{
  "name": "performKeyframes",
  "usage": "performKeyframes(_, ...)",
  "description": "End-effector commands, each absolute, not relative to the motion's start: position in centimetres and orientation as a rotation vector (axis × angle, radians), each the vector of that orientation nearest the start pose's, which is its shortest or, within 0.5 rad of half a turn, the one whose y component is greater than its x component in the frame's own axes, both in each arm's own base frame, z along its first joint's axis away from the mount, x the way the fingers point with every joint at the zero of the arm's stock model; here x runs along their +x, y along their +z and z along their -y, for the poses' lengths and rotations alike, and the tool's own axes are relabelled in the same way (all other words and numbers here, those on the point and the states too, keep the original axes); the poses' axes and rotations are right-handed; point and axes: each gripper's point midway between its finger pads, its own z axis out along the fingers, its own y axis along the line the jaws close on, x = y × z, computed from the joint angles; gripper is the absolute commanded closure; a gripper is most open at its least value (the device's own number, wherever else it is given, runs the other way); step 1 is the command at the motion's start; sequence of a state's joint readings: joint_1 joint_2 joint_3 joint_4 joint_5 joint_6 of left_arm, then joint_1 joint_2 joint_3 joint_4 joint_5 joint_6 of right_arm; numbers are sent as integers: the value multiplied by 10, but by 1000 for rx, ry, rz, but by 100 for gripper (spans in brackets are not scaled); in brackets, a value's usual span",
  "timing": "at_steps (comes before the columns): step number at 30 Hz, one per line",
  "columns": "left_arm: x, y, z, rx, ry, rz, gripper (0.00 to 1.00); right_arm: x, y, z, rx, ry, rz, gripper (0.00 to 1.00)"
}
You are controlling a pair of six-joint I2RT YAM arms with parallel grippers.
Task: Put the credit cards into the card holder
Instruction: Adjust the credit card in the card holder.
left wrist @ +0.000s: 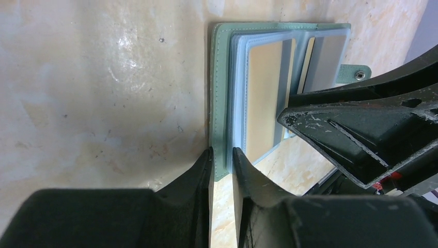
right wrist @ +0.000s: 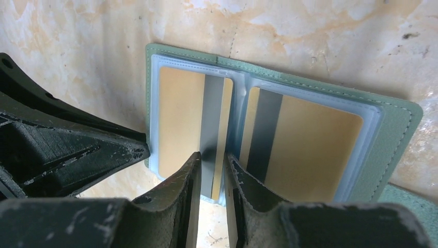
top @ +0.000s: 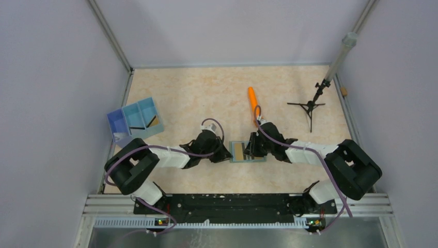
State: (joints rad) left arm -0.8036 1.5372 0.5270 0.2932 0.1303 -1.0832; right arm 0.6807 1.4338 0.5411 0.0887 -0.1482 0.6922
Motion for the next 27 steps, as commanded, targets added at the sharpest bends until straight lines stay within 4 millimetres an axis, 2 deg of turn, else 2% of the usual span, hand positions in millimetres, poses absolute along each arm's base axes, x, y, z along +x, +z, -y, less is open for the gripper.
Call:
performKeyframes(1,215,24,309,-279,-1056,-2512,78,218,4,-238,-43,703,-2574,78)
performKeyframes(8,214,11,310,-246,-979,-2598,78,216,-2,-237,-37,699,-2582,78)
performKeyframes(17,216,-4,303,-248,-861,-2656,78,214,-9,-236,-32,699,-2593,78)
performKeyframes(23,219,-14,303,-240,-815,-2681,76,212,-11,-238,-35,716,-2602,78)
performKeyframes(27,223,-13,304,-240,-815,-2667,73,211,-9,-238,-37,717,-2599,78)
